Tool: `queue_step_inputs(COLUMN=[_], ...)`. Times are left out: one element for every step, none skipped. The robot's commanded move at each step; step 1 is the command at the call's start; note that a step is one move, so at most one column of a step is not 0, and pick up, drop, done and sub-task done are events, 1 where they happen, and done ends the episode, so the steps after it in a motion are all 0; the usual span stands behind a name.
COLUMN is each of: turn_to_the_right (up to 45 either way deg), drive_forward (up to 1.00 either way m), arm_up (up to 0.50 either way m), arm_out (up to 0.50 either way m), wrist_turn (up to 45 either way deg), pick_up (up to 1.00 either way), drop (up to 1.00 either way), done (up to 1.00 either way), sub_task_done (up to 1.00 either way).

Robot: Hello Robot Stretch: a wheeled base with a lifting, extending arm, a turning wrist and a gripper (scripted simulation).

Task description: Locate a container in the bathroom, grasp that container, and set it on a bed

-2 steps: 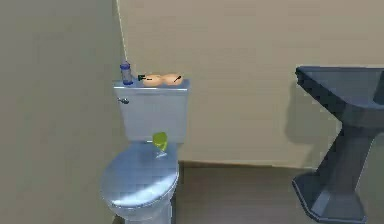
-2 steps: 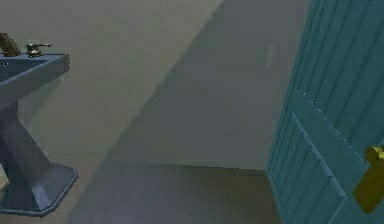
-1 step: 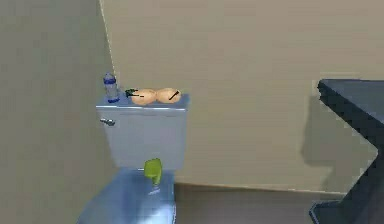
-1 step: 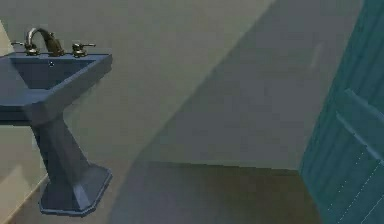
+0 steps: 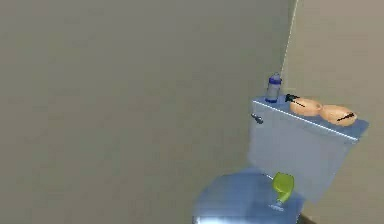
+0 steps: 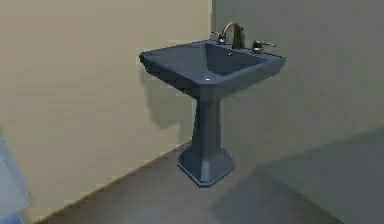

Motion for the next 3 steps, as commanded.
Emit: queue_step_inputs(turn_to_the_right=[-45.0, -12.0, 0.0], drive_forward=[0.0, 0.0, 0.0], arm_up=[0.0, 0.0, 0.5], arm_out=[0.0, 0.0, 0.0], wrist_turn=[0.0, 0.0, 0.0], pick_up=[0.0, 0.0, 0.0], drop=[0.0, 0.0, 0.0], done=[0.0, 0.0, 0.0], sub_task_done=[0.0, 0.0, 0.0])
